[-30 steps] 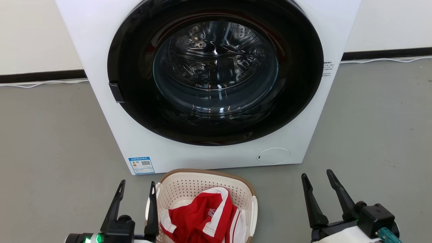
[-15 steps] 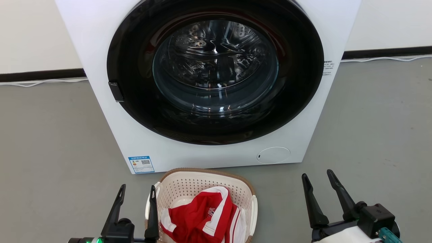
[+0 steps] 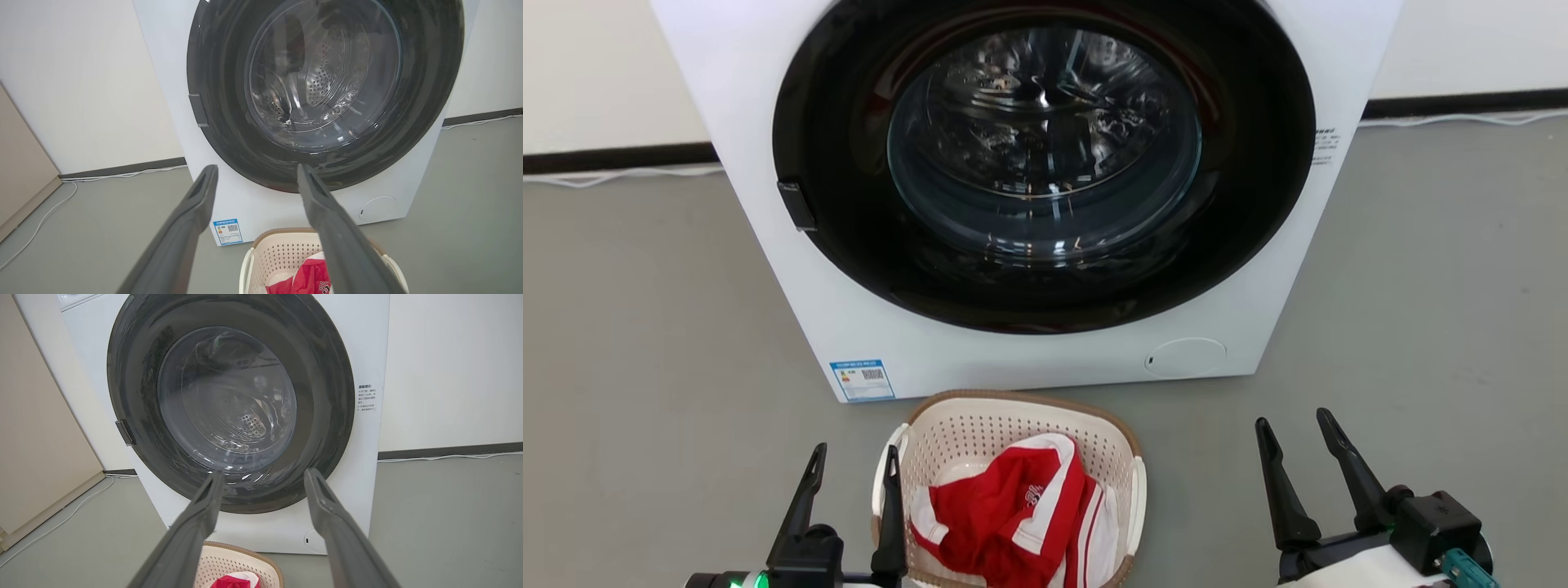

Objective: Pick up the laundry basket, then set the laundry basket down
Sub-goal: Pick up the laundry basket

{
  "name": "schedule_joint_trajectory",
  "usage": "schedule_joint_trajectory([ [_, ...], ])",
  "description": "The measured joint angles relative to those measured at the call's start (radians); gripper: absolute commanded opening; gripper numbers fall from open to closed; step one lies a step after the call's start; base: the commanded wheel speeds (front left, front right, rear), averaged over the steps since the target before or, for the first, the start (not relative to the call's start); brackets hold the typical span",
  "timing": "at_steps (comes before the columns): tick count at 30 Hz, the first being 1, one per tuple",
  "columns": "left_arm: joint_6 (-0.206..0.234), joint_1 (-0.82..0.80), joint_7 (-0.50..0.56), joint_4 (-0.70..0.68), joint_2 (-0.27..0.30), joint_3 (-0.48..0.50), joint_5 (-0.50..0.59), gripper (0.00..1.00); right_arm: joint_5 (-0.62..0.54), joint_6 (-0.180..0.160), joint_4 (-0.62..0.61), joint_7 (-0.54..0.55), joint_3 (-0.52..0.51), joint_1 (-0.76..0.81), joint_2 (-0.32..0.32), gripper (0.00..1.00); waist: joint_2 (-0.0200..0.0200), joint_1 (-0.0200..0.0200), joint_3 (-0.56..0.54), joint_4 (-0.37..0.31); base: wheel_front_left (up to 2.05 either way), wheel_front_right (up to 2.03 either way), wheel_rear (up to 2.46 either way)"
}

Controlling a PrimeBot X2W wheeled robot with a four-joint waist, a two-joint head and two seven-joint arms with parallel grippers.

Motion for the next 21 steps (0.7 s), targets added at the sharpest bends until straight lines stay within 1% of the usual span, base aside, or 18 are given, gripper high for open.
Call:
schedule_joint_trajectory([
  [7, -0.011, -0.031, 0.000, 0.011, -0.017, 0.015, 0.000, 1.00, 0.003, 0.000, -0.002, 0.000, -0.008, -0.012, 0.000, 1.00, 0.0000, 0.0000, 0.061, 0.003, 0.00, 0.00, 0.00],
  [10, -0.018, -0.065, -0.002, 0.018, -0.021, 0.023, 0.000, 1.00, 0.005, 0.000, -0.004, 0.000, -0.013, -0.048, 0.000, 1.00, 0.0000, 0.0000, 0.100, 0.006, 0.00, 0.00, 0.00],
  [14, -0.031, -0.117, -0.003, 0.039, -0.028, 0.029, 0.000, 1.00, 0.004, 0.000, -0.008, 0.000, -0.030, -0.104, -0.001, 1.00, 0.0000, 0.0000, 0.163, 0.010, 0.00, 0.00, 0.00],
  [16, -0.049, -0.151, -0.003, 0.053, -0.029, 0.028, 0.001, 1.00, 0.004, 0.000, -0.011, 0.000, -0.037, -0.128, -0.002, 1.00, 0.0000, 0.0000, 0.200, 0.013, 0.00, 0.00, 0.00],
  [21, -0.062, -0.251, -0.003, 0.103, -0.049, 0.046, -0.002, 1.00, -0.008, 0.000, -0.033, -0.001, -0.061, -0.192, -0.003, 1.00, 0.0000, 0.0000, 0.301, 0.019, 0.00, 0.00, 0.00],
])
